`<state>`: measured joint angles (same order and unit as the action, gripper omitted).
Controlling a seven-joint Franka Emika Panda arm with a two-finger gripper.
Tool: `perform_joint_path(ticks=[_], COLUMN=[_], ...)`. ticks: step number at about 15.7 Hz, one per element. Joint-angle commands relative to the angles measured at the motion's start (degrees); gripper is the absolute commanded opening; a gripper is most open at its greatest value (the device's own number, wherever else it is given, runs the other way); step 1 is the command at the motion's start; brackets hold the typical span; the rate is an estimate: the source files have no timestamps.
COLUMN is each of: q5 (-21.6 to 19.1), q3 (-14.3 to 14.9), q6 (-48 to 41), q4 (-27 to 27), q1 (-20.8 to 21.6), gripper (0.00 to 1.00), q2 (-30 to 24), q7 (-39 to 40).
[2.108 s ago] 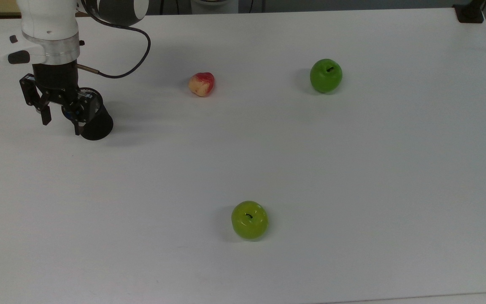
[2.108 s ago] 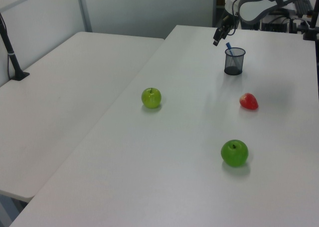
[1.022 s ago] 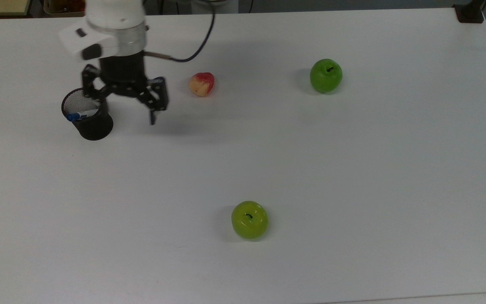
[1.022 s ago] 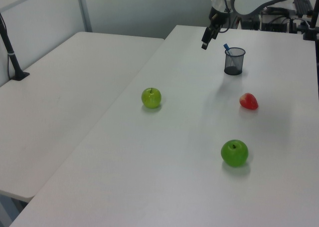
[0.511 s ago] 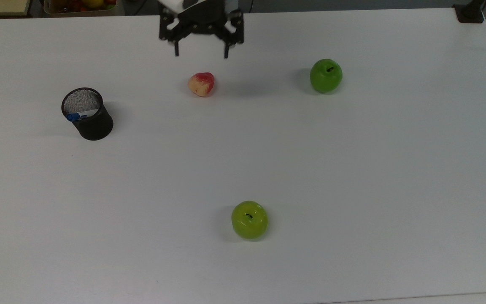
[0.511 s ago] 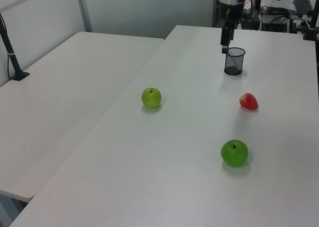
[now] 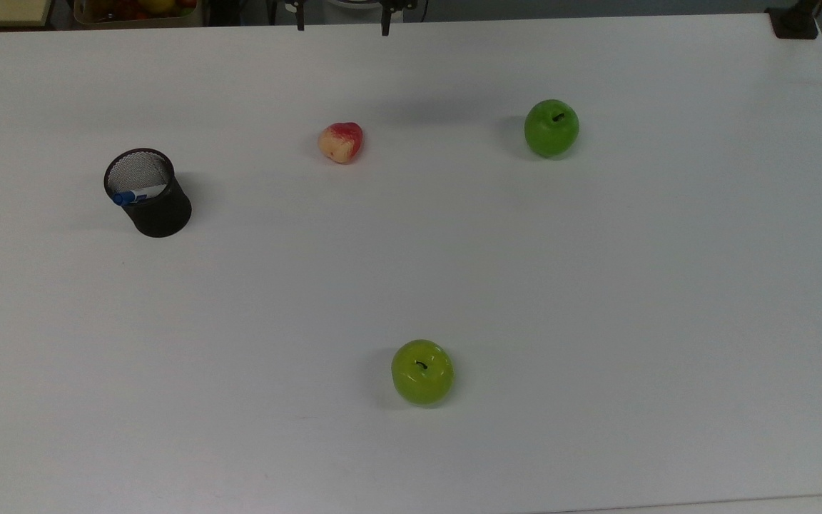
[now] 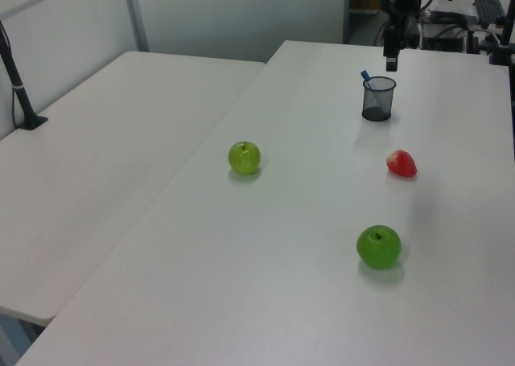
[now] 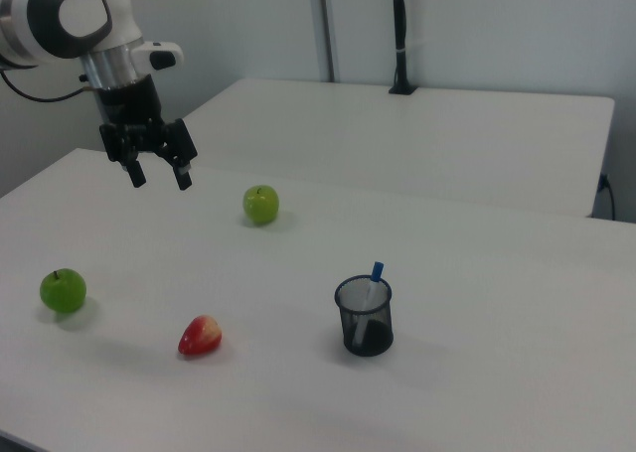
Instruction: Place marker
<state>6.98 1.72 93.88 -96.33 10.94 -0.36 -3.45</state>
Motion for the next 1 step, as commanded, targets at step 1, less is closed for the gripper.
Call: perform_joint_path(ticks=[1], q5=[0.1], q3=[0.3], q6=[-0.5], q4=[-1.1], q1=[0.2], gripper=[1.0], q2=[-0.8], q7=[-0.8])
